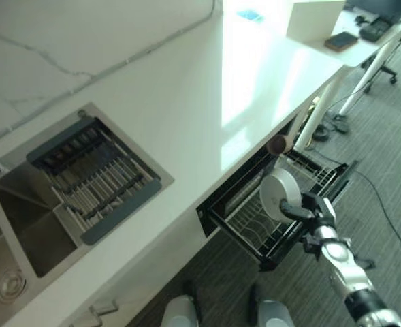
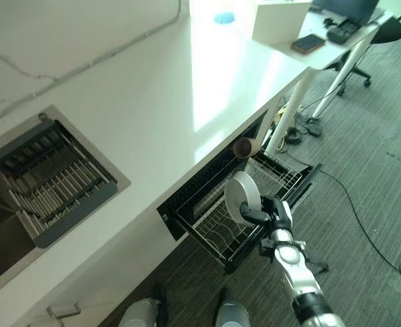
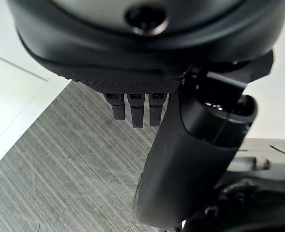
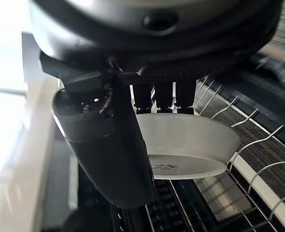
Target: Place the dishes in the dishwasher.
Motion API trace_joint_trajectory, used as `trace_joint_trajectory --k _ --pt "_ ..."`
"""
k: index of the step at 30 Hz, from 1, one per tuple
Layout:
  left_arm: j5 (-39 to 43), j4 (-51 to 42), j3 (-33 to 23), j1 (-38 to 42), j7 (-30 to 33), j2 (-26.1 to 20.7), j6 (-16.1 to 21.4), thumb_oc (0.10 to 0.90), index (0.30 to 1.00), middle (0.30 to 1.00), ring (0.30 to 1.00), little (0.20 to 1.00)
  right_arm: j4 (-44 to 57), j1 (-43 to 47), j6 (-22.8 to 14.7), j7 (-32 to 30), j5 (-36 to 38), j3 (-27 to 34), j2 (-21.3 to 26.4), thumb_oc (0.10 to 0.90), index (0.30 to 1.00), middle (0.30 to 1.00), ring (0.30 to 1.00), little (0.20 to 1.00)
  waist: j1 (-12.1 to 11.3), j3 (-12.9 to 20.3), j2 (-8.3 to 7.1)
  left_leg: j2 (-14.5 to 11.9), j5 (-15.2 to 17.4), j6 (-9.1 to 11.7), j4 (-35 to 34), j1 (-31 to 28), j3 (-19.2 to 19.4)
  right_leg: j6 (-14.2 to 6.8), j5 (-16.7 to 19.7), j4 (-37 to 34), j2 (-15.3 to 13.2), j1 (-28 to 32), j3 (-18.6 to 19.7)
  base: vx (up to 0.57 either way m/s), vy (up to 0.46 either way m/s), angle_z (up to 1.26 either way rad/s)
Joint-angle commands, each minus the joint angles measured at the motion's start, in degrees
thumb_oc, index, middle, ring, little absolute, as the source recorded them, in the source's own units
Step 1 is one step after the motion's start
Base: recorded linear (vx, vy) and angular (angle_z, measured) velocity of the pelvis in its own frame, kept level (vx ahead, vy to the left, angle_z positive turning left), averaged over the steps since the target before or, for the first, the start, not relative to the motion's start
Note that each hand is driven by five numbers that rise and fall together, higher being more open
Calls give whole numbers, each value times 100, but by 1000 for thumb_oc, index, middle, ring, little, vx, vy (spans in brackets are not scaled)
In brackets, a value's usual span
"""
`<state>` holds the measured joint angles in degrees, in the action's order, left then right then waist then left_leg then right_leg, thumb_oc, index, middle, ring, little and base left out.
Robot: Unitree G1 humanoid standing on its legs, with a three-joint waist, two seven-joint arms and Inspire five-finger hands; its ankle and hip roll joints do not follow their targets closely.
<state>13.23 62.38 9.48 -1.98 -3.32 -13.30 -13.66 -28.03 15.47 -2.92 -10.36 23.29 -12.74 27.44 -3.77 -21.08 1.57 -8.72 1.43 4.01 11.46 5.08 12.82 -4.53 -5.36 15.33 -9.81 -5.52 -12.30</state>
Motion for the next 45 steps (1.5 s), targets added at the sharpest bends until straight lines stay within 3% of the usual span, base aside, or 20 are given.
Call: trace_joint_trajectory --k 1,10,14,21,27,30,36,41,45 --pt "142 -142 81 238 -122 -314 116 800 900 900 900 900 390 610 -364 41 -181 96 74 400 300 300 300 300 -23 125 -147 123 986 -240 573 49 -470 -167 -447 186 -354 255 -299 6 2 12" --pt "329 -63 249 445 -309 -407 265 800 900 900 900 900 -406 1683 -213 -492 -1117 -278 288 400 300 300 300 300 -201 -255 104 212 819 -215 573 289 -665 -95 -377 186 -389 135 -343 -21 21 10" --pt "399 -37 378 485 -366 -380 401 800 900 900 900 900 -650 2051 -607 -1889 -2355 -357 463 400 300 300 300 300 -242 -397 236 248 781 -220 573 391 -699 -90 -343 186 -420 49 -336 -43 40 9" --pt "566 13 524 516 -489 -363 661 800 900 900 900 900 -1094 2234 -450 -3226 -3458 -376 940 400 300 300 300 300 -190 -582 421 349 770 -242 573 505 -742 -61 -325 186 -423 -80 -211 -37 43 7" --pt "600 15 541 549 -551 -395 756 800 900 900 900 900 -1189 2157 -417 -4084 -3908 -386 1127 400 300 300 300 300 -133 -712 467 389 757 -278 573 581 -765 -64 -294 186 -402 -177 -162 -26 6 5" --pt "576 -11 557 580 -564 -393 792 800 900 900 900 900 -1230 2147 -482 -4187 -4295 -431 1205 400 300 300 300 300 -107 -780 482 414 760 -302 573 609 -767 -66 -280 186 -389 -223 -129 -23 -5 2" --pt "587 -25 563 610 -598 -395 874 800 900 900 900 900 -1229 2167 -764 -4612 -4494 -607 1280 400 300 300 300 300 -92 -840 501 423 743 -323 573 641 -765 -55 -261 186 -374 -267 -111 0 0 0" --pt "542 -38 572 622 -634 -404 805 800 900 900 900 900 -1137 2241 -1010 -5002 -5090 -618 1418 400 300 300 300 300 -99 -817 493 431 753 -329 573 625 -768 -56 -262 186 -375 -259 -127 0 0 0" --pt "506 -16 579 610 -681 -416 787 800 900 900 900 900 -1050 2228 -1238 -5287 -4885 -580 1493 400 300 300 300 300 -96 -782 478 424 757 -333 573 594 -763 -44 -272 186 -360 -230 -133 40 -18 5"
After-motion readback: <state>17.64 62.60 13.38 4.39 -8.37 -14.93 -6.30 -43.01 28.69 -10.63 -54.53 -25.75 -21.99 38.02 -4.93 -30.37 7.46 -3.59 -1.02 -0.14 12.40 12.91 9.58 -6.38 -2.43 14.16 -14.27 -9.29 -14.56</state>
